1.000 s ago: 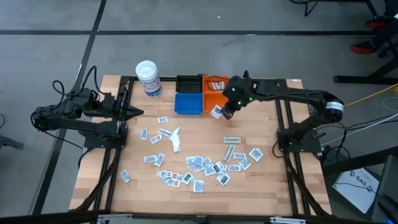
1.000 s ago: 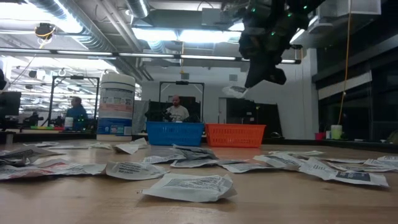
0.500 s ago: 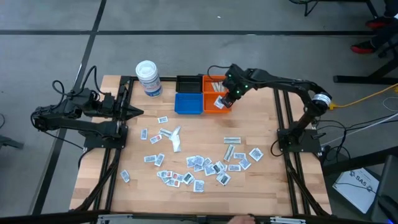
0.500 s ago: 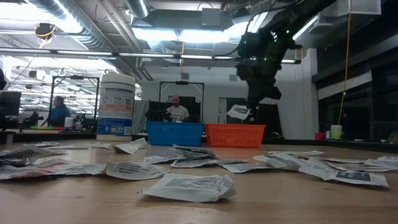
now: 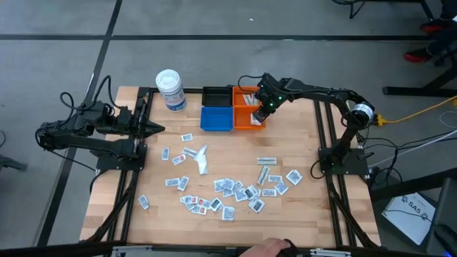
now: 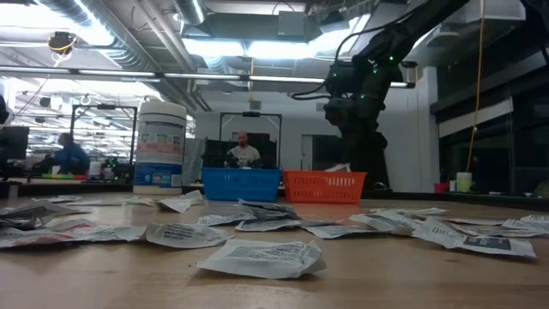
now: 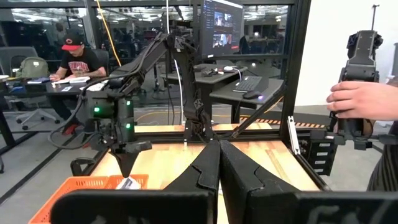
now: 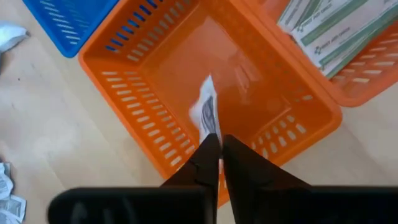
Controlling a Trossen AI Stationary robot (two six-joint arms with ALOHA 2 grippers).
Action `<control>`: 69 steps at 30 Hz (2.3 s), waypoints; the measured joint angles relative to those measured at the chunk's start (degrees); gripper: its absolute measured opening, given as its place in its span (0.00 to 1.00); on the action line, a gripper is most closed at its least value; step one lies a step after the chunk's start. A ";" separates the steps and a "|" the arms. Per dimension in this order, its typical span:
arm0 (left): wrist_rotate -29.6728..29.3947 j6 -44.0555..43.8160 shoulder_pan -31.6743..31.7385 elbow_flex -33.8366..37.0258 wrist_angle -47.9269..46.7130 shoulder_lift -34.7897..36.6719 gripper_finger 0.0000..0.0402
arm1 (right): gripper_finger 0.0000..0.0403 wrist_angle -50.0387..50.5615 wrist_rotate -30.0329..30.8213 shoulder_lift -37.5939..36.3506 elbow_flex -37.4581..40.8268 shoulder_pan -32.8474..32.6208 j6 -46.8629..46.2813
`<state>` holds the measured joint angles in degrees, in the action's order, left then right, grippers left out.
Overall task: Pick & Place First Aid Supplies
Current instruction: Put the towelette pack into the bottom orange bin
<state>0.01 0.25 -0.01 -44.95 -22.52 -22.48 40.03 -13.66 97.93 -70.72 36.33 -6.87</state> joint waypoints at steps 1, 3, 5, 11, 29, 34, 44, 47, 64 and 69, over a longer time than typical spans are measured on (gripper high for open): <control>0.02 -0.02 0.00 0.00 0.00 -0.02 0.01 | 0.07 -0.12 0.00 0.00 0.00 0.12 0.00; 0.00 -0.04 -0.02 0.00 0.00 0.00 0.01 | 0.09 -0.07 -0.04 0.00 0.00 0.47 -0.01; 0.01 -0.01 0.00 0.00 0.00 -0.02 0.01 | 0.12 -0.01 -0.05 0.00 0.00 0.83 -0.04; 0.02 -0.04 -0.02 0.00 0.00 -0.02 0.01 | 0.25 0.03 -0.01 0.00 0.00 1.34 -0.26; 0.02 0.00 -0.01 0.00 0.00 -0.02 0.01 | 0.35 4.12 2.45 -6.97 0.00 -1.53 -0.19; 0.00 -0.04 -0.02 0.00 0.00 0.00 0.01 | 0.35 9.29 6.01 -10.08 0.00 -4.25 -0.19; 0.01 -0.01 -0.02 0.00 0.00 -0.01 0.01 | 0.35 12.89 8.10 -18.34 7.28 -15.17 -9.70; 0.02 -0.04 -0.01 0.00 0.00 -0.01 0.01 | 0.35 13.16 8.04 -20.59 10.16 -19.47 -14.21; 0.00 0.00 -0.01 0.00 0.00 0.00 0.01 | 0.35 14.66 3.96 -22.34 21.29 -41.66 -41.68; 0.00 -0.02 -0.02 0.00 0.00 0.00 0.01 | 0.35 14.50 4.00 -22.34 25.50 -45.34 -48.83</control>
<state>0.01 0.23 -0.03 -44.95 -22.52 -22.48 54.52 -9.66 75.59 -45.22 -9.02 -55.70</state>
